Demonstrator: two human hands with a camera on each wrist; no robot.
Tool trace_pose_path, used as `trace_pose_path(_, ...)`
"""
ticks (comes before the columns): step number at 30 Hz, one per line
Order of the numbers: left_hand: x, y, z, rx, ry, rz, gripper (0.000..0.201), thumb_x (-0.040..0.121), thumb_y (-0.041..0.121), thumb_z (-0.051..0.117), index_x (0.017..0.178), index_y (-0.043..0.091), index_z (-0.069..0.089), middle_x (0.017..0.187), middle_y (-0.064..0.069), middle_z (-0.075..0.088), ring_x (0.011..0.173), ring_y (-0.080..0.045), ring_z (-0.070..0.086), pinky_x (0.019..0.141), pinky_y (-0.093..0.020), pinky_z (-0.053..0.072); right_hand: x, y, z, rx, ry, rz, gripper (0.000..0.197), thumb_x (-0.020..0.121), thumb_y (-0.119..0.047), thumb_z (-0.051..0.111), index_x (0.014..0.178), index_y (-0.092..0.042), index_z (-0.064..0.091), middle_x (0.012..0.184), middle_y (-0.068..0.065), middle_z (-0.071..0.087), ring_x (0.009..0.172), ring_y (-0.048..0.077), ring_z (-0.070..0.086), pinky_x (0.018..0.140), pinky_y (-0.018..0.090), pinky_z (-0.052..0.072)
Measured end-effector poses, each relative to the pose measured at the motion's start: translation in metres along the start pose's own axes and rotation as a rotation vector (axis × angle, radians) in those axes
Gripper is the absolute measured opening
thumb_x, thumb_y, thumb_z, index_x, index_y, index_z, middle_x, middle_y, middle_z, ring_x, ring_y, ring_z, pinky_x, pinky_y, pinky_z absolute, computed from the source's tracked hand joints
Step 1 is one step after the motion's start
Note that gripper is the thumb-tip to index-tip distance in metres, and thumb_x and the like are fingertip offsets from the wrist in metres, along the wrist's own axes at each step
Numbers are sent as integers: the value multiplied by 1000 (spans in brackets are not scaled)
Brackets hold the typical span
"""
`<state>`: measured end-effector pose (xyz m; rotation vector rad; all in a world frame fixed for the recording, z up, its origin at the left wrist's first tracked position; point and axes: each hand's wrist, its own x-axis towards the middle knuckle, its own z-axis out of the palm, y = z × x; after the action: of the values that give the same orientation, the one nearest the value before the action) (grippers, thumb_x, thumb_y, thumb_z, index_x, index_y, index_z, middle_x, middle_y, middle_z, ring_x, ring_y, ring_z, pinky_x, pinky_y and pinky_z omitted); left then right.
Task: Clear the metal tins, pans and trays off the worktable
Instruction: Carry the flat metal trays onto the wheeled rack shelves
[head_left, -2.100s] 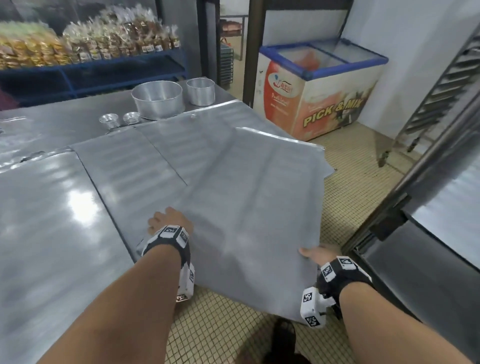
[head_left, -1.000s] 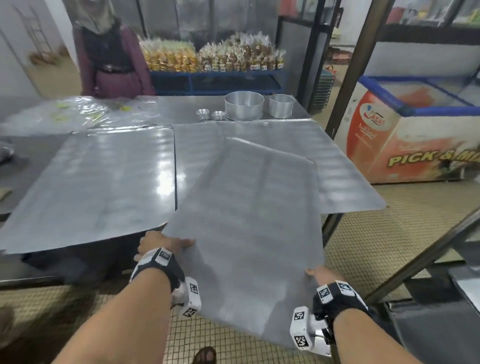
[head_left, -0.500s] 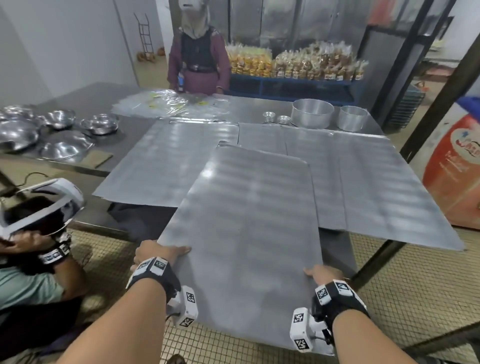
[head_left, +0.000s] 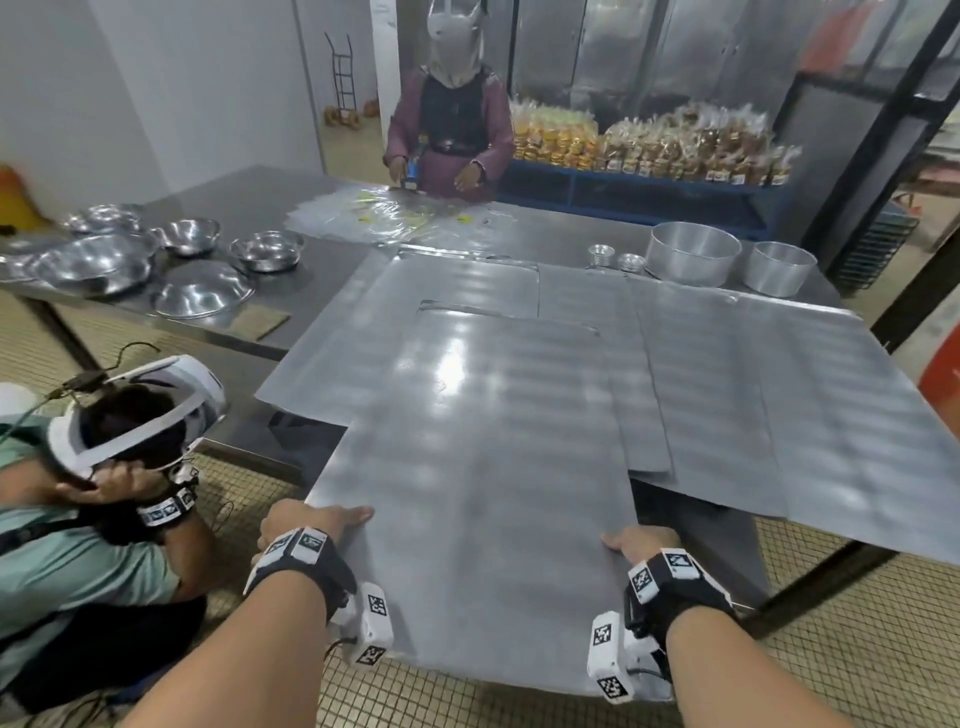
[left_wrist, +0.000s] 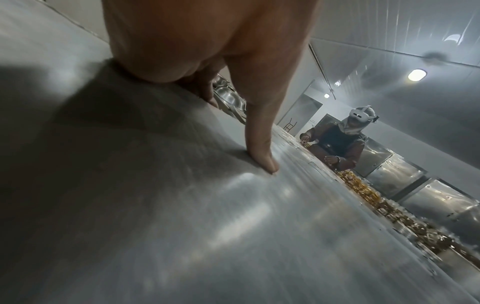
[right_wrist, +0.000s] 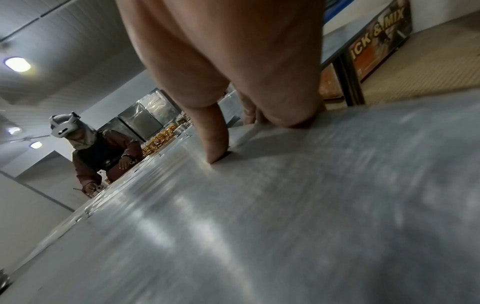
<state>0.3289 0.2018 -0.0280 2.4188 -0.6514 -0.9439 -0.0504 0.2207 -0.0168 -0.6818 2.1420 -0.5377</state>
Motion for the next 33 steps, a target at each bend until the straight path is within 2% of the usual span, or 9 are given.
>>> trace_pose_path(5,42,11,-22,-23,-27,-10,105,30,53,94,115,0,64,117,-21,68,107,-45,62,93,-55,54,-6,-36,34,-86,-29,-39,48,88,-27,72,126,0,62,129,15,62,119,28,60,88,30,47)
trace_pose_path(10,74,35,-46,-25,-56,11,94,44,50,96,116,0,63,120,-22,67,108,-44,62,93,-53,54,-9,-76,65,-138,22,-63,46,86,-24,75,121,2,63,125,18,64,116,30,62,84,30,47)
trace_pose_path(14,100,52,-63,-50,-103,39,87,55,43,96,120,-1,60,119,-23,67,103,-43,64,89,-49,54,-18,-110,84,-341,30,-81,11,88,-19,66,83,-9,62,103,13,67,109,26,66,73,24,46)
trace_pose_path(16,112,61,-69,-52,-119,51,86,61,39,95,125,-3,58,123,-24,65,107,-44,63,84,-45,50,-25,-126,90,-323,58,-100,19,93,-25,59,104,-11,66,117,11,64,119,25,61,77,22,46)
trace_pose_path(18,121,73,-74,-62,-128,59,87,61,37,95,127,-3,56,124,-25,65,108,-44,63,87,-47,50,-27,-140,95,-266,128,-92,36,99,-32,48,129,-17,60,135,5,58,128,21,54,95,20,42)
trace_pose_path(22,137,95,-77,-38,-110,61,84,60,37,96,124,-2,59,125,-23,64,108,-43,63,92,-49,53,-20,-167,105,-384,148,-102,35,94,-25,47,126,-26,61,136,-1,58,126,18,54,86,18,34)
trace_pose_path(27,155,124,-70,-40,-106,85,90,60,37,96,131,-2,55,131,-21,62,113,-43,61,99,-46,51,5,-194,107,-464,58,-95,35,96,-25,53,130,-21,61,139,1,57,128,17,54,98,20,41)
trace_pose_path(31,172,149,-61,-53,-113,74,90,56,36,97,128,-1,58,129,-21,64,113,-43,62,101,-47,51,26,-216,111,-542,24,-133,44,89,-17,68,131,-4,60,134,12,60,123,25,58,71,24,43)
trace_pose_path(33,184,160,-53,-49,-108,74,90,48,38,97,123,0,62,124,-19,67,109,-42,63,100,-48,52,43,-227,115,-421,58,-112,40,97,-24,57,136,-16,57,140,2,57,130,18,53,88,20,48)
